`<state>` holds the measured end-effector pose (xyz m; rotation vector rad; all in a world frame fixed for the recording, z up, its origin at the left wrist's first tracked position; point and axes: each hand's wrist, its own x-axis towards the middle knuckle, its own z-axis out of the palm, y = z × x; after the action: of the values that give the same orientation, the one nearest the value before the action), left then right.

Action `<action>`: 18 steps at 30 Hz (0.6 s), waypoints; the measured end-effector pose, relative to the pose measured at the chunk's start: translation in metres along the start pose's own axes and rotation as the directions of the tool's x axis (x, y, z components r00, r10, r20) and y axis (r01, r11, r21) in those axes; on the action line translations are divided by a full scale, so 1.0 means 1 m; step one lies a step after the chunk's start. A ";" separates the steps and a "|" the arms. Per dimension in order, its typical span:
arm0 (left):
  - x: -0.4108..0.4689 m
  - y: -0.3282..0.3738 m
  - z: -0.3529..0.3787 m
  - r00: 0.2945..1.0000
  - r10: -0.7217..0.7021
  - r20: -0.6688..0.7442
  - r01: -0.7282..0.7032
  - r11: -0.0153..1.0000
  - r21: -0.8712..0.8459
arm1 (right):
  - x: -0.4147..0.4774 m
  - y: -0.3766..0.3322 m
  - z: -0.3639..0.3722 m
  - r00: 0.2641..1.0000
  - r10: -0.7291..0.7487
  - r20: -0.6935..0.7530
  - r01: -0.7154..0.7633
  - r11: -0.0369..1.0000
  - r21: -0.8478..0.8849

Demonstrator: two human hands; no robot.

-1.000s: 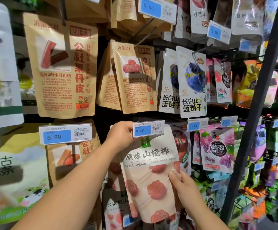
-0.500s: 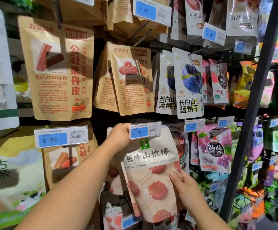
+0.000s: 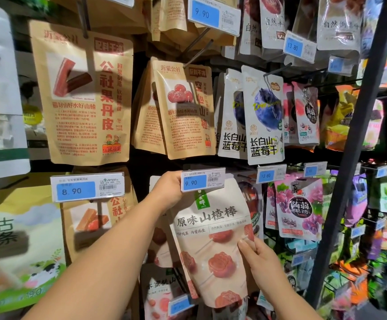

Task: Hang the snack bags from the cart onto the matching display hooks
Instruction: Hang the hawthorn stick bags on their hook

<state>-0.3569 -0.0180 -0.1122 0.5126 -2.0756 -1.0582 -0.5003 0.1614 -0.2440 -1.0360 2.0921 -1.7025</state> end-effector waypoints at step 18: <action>-0.046 -0.047 0.016 0.943 -0.250 -0.218 0.066 0.785 -0.616 | -0.002 0.005 0.007 1.000 0.026 0.014 -0.028 0.990 0.142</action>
<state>-0.3385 -0.0077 -0.1762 0.4810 -1.3450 -1.5620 -0.4967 0.1576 -0.2505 -0.9684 1.9367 -1.7979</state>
